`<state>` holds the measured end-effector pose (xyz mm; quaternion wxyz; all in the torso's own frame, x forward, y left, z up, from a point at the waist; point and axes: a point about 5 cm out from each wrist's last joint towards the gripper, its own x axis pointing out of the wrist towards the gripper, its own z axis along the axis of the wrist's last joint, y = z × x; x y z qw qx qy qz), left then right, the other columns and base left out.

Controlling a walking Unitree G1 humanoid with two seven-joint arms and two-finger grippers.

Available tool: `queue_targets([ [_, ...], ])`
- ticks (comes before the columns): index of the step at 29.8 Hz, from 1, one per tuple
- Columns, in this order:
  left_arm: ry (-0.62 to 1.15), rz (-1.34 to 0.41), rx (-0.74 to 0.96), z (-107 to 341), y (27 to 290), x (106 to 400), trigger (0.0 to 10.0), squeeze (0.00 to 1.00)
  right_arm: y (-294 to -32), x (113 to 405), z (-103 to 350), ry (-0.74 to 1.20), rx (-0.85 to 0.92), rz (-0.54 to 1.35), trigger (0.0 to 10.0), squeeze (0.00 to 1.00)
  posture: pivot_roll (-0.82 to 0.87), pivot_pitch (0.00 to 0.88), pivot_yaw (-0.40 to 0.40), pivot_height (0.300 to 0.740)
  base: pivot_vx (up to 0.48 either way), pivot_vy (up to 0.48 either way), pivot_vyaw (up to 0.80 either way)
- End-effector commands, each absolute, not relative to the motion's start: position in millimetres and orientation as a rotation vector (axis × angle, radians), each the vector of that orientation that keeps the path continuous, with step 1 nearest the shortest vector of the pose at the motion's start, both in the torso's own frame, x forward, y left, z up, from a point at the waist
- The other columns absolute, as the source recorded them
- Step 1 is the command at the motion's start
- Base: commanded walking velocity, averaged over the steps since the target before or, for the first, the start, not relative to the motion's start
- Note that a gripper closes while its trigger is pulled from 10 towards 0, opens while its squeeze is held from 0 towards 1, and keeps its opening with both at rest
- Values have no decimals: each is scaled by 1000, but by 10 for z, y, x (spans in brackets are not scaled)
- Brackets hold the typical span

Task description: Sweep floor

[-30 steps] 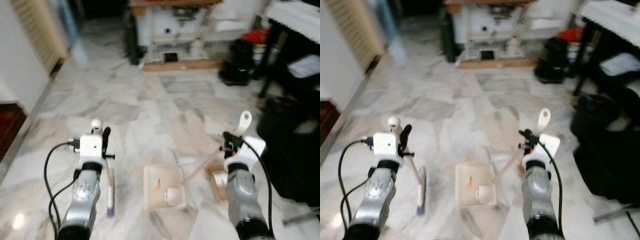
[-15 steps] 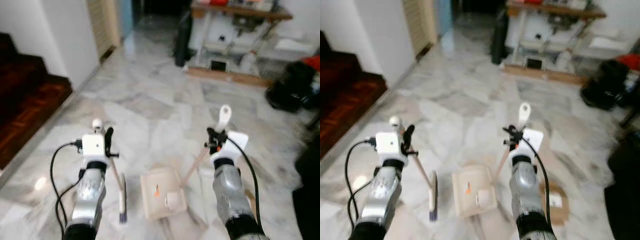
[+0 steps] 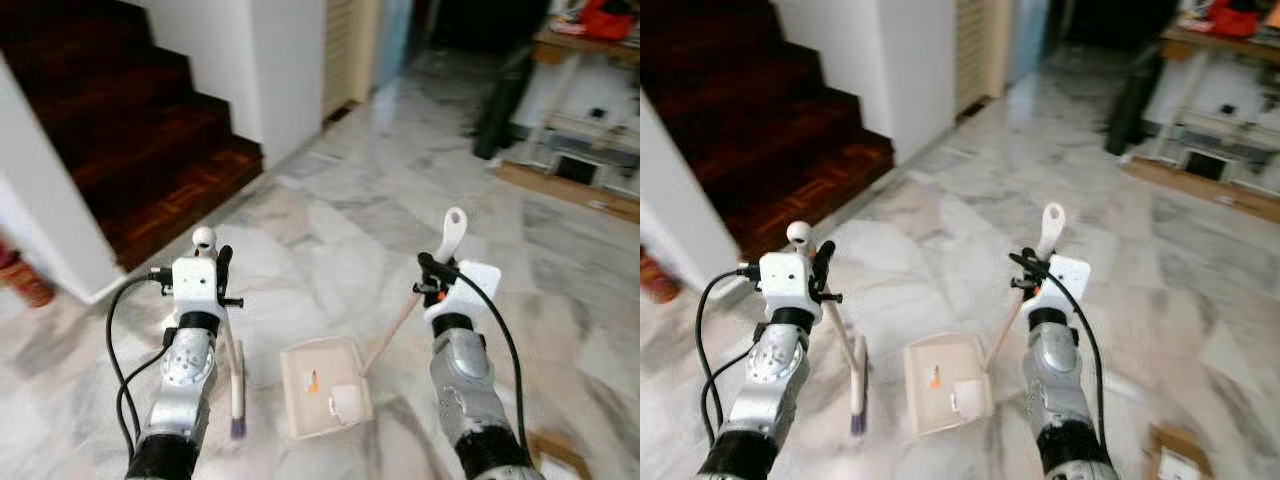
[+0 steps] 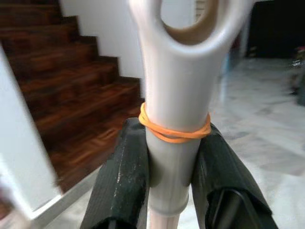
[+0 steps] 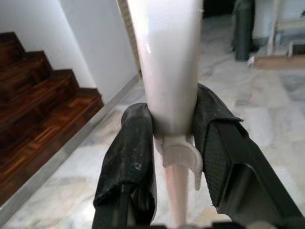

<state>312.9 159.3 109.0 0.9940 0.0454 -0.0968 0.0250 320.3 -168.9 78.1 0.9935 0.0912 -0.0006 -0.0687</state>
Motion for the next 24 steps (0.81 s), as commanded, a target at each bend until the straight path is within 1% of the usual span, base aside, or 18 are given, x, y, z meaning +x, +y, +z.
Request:
queue_targets([
  [1, -211, 41, 89, 1129, 1561, 3154, 10000, 0, -1655, 3250, 886, -51, 193, -129, 10000, 0, 61, 0, -31, 740, 0, 0, 800],
  [4, -210, 35, 86, 1126, 1542, 3151, 10000, 0, -1651, 3259, 887, -50, 192, -128, 10000, 0, 63, 0, -29, 740, 0, 0, 800],
  [15, -197, 32, 79, 1117, 1549, 3153, 10000, 0, -1635, 3286, 878, -37, 240, -126, 10000, 0, 66, 0, -25, 740, 0, 0, 0],
  [24, -189, 40, 69, 1099, 1539, 3140, 10000, 0, -1633, 3265, 844, -21, 223, -126, 10000, 0, 70, 0, -26, 740, 0, 306, 0],
])
